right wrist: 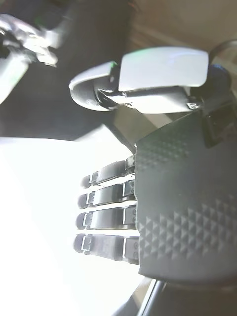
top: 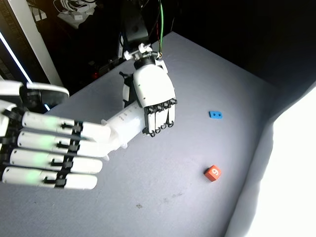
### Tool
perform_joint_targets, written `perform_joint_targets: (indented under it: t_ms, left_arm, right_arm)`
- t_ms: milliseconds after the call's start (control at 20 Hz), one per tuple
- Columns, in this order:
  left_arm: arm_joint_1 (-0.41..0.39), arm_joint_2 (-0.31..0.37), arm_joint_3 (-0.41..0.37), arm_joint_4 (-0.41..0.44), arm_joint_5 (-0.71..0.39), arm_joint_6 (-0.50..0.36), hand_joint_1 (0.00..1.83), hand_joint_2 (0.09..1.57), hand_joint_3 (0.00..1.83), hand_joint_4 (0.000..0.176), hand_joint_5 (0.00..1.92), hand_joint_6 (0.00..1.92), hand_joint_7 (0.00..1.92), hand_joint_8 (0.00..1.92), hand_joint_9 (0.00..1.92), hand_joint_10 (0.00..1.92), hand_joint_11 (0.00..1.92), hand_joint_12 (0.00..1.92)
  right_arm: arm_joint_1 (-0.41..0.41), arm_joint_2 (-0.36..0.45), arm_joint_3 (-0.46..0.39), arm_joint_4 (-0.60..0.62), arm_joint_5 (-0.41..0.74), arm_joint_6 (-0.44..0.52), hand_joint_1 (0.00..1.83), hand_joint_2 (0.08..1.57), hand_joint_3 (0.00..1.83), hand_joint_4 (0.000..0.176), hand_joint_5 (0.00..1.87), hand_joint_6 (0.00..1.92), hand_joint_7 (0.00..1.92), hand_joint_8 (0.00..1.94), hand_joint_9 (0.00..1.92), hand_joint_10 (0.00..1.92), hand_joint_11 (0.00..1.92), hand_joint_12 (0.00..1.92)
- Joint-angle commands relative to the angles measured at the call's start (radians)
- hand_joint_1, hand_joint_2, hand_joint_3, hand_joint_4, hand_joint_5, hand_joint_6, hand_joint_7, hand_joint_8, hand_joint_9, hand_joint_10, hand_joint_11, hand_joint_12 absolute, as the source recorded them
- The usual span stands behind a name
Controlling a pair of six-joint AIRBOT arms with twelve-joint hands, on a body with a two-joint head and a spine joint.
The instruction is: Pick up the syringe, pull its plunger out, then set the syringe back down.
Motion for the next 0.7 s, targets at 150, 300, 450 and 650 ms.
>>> perform_joint_targets:
  t_ms: [150, 300, 450, 650]
  left_arm:
    - [-0.051, 0.029, -0.022, -0.024, -0.031, 0.053, 1.19, 1.19, 0.00, 0.000, 0.82, 1.14, 0.87, 1.28, 0.81, 0.95, 0.56, 1.31]
    - [-0.068, 0.042, -0.037, -0.050, -0.031, 0.082, 1.19, 1.18, 0.00, 0.000, 0.84, 1.12, 0.89, 1.25, 0.85, 0.91, 0.58, 1.27]
    - [-0.071, 0.046, -0.044, -0.052, -0.032, 0.084, 1.35, 1.16, 0.00, 0.000, 0.86, 1.05, 0.90, 1.16, 0.77, 1.40, 0.56, 1.32]
    - [-0.080, 0.048, -0.041, -0.056, -0.033, 0.097, 1.33, 1.17, 0.00, 0.000, 0.88, 0.96, 0.87, 1.30, 0.74, 1.38, 0.56, 1.29]
  right_arm:
    - [0.044, -0.028, 0.017, -0.002, 0.022, 0.032, 0.69, 1.00, 0.00, 0.000, 0.00, 0.00, 0.00, 0.00, 0.00, 0.00, 0.00, 0.00]
    - [0.070, -0.055, 0.051, 0.035, -0.070, 0.076, 0.83, 0.97, 0.00, 0.000, 0.00, 0.00, 0.00, 0.00, 0.00, 0.00, 0.00, 0.00]
    - [0.084, -0.068, 0.065, 0.046, -0.083, 0.090, 0.85, 0.97, 0.00, 0.000, 0.00, 0.00, 0.00, 0.00, 0.00, 0.00, 0.00, 0.00]
    - [0.082, -0.096, 0.078, 0.048, -0.083, 0.094, 0.90, 0.98, 0.00, 0.000, 0.01, 0.00, 0.02, 0.01, 0.01, 0.01, 0.04, 0.02]
